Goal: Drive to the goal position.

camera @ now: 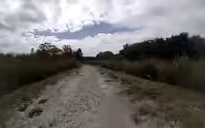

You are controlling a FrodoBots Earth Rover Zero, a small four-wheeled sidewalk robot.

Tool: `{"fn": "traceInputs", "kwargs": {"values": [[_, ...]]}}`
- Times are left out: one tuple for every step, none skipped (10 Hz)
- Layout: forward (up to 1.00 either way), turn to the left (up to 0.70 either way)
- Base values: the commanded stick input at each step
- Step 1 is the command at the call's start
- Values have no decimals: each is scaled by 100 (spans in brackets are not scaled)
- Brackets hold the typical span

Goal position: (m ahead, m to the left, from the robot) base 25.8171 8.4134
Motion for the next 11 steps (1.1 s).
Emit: {"fn": "traceInputs", "kwargs": {"values": [[85, 0], [85, 0], [85, 0], [85, 0], [85, 0], [85, 16], [85, 34], [85, 34], [85, 34], [85, 34], [85, 34]]}}
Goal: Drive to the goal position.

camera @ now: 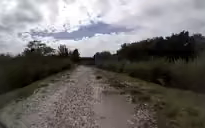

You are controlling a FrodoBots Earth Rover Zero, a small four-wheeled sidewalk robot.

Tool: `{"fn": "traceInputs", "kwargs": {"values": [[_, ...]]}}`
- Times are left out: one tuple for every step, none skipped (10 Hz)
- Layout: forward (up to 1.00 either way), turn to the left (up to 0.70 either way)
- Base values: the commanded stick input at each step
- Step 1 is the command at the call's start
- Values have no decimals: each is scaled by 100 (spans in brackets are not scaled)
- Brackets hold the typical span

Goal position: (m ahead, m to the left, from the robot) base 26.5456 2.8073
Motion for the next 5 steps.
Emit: {"fn": "traceInputs", "kwargs": {"values": [[85, 32], [85, 8], [85, 0], [85, 0], [85, 0]]}}
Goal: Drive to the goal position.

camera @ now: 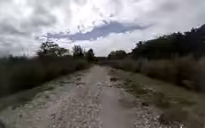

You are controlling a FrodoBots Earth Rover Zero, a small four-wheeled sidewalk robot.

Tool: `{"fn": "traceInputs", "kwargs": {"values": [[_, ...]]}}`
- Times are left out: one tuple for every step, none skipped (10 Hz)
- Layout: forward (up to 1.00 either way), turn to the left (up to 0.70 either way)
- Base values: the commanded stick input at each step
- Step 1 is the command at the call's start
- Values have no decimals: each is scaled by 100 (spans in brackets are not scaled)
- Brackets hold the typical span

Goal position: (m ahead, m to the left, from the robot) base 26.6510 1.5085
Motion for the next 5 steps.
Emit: {"fn": "traceInputs", "kwargs": {"values": [[85, 0], [85, 0], [85, 0], [85, 0], [85, 0]]}}
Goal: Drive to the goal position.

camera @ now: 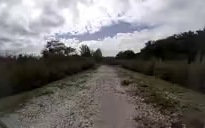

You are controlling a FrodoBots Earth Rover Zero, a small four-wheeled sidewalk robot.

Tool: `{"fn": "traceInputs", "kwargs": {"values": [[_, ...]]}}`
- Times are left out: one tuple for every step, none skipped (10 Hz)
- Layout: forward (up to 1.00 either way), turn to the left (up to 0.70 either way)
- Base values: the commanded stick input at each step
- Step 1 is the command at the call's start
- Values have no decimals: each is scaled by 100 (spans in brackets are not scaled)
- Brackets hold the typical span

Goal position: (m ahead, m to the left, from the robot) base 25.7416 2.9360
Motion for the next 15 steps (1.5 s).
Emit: {"fn": "traceInputs", "kwargs": {"values": [[85, 0], [85, 0], [85, 0], [85, 0], [85, 0], [85, 0], [85, 0], [85, 0], [85, 0], [85, 0], [85, 0], [85, 0], [85, 0], [85, 0], [85, 0]]}}
